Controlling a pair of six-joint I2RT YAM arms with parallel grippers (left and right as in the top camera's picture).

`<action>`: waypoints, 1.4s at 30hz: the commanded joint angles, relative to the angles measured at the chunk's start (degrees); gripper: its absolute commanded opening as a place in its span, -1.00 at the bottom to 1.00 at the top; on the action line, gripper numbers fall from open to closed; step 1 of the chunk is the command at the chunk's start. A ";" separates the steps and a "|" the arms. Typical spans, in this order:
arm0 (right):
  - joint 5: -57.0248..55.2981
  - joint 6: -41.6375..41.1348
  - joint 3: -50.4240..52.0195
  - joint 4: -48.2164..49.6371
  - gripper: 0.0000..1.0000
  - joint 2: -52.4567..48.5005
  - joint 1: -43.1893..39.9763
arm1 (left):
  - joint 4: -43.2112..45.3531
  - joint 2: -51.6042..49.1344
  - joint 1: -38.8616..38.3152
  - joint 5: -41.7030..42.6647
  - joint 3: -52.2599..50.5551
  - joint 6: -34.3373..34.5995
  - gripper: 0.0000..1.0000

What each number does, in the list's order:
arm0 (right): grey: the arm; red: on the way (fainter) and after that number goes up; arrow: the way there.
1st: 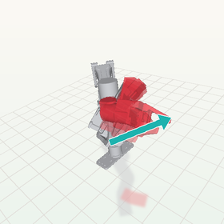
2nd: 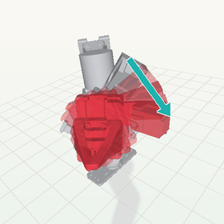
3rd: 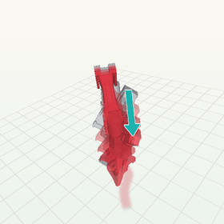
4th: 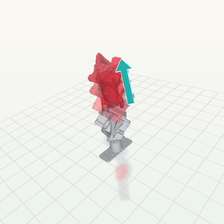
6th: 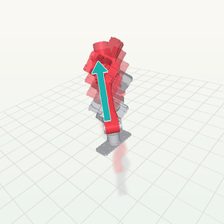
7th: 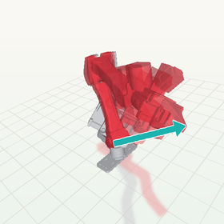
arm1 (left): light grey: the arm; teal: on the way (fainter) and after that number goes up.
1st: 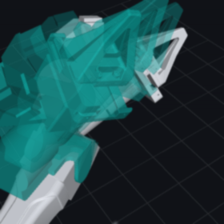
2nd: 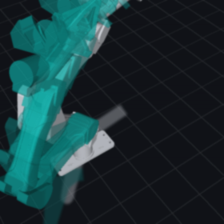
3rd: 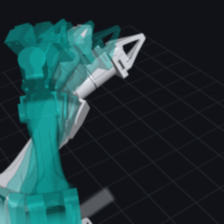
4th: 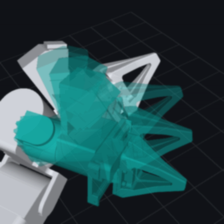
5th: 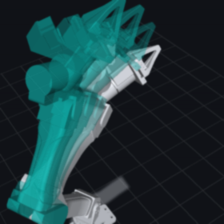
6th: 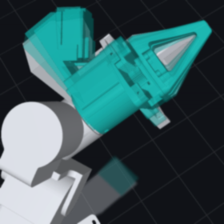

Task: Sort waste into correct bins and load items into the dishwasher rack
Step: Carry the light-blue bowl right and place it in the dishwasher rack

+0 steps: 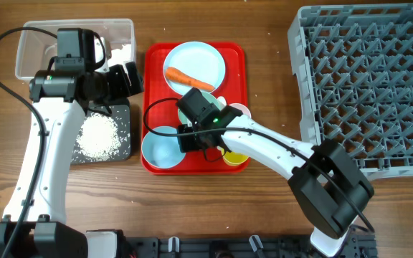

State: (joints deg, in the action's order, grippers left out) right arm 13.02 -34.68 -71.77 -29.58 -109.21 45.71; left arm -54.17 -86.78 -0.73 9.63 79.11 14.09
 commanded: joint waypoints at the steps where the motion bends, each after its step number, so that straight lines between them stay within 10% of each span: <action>1: 0.31 2.93 -3.19 -0.33 -0.91 1.22 0.00 | -0.09 -0.33 0.37 -0.79 0.39 0.07 1.00; 12: -37.70 9.64 -4.85 -14.01 -0.91 22.49 -8.37 | -0.04 -0.33 0.37 -0.74 0.39 0.09 1.00; 19: -65.40 33.55 -4.68 -4.70 -0.91 22.71 -22.05 | -0.07 -0.33 0.37 -0.76 0.39 0.09 1.00; 35: -61.68 97.59 -4.68 39.30 -0.91 7.23 -38.25 | -0.07 -0.33 0.37 -0.74 0.39 0.09 1.00; 42: -60.57 103.86 -4.68 45.29 -0.91 0.52 -39.43 | -0.07 -0.33 0.37 -0.74 0.39 0.09 1.00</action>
State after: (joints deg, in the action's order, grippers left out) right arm -48.21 64.53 -75.59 14.94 -105.84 7.35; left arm -54.22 -86.78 -0.73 9.21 79.11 14.09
